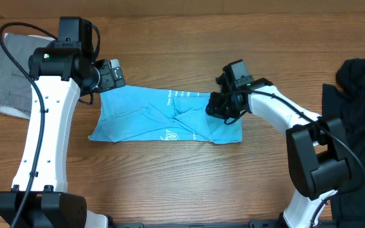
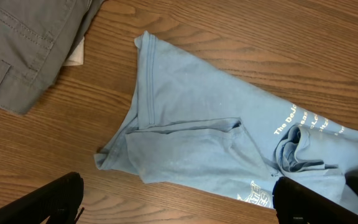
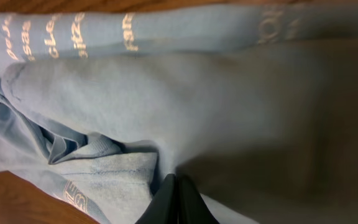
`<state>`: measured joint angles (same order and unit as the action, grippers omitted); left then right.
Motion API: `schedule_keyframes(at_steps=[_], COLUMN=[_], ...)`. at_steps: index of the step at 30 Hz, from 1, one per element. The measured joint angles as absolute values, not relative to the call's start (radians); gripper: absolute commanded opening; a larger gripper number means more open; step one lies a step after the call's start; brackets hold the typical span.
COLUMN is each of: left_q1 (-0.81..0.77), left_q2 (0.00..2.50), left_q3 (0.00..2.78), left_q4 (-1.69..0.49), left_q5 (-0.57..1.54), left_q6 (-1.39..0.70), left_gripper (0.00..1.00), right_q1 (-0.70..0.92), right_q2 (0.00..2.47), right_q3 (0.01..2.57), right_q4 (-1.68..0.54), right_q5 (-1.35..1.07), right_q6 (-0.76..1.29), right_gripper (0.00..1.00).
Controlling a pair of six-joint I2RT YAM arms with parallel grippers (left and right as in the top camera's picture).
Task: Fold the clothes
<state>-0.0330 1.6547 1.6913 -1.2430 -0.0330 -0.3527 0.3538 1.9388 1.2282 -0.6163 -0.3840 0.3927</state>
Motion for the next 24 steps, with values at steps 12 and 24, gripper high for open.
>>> schedule_keyframes(at_steps=[12,24], left_q1=[-0.033,-0.033], left_q2=[1.655,1.655], left_q3=[1.691,1.691], left_q4=[-1.243,-1.243], left_q5=[-0.033,-0.033], left_q6=[-0.353,-0.353], left_gripper=[1.0,1.0], right_q1=[0.528,0.553], right_q2=[1.94,1.933], right_q3=[1.222,1.371], right_q4=[-0.645,-0.701], right_q5=[-0.462,-0.473], right_q6=[0.392,0.389], right_gripper=[0.13,0.26])
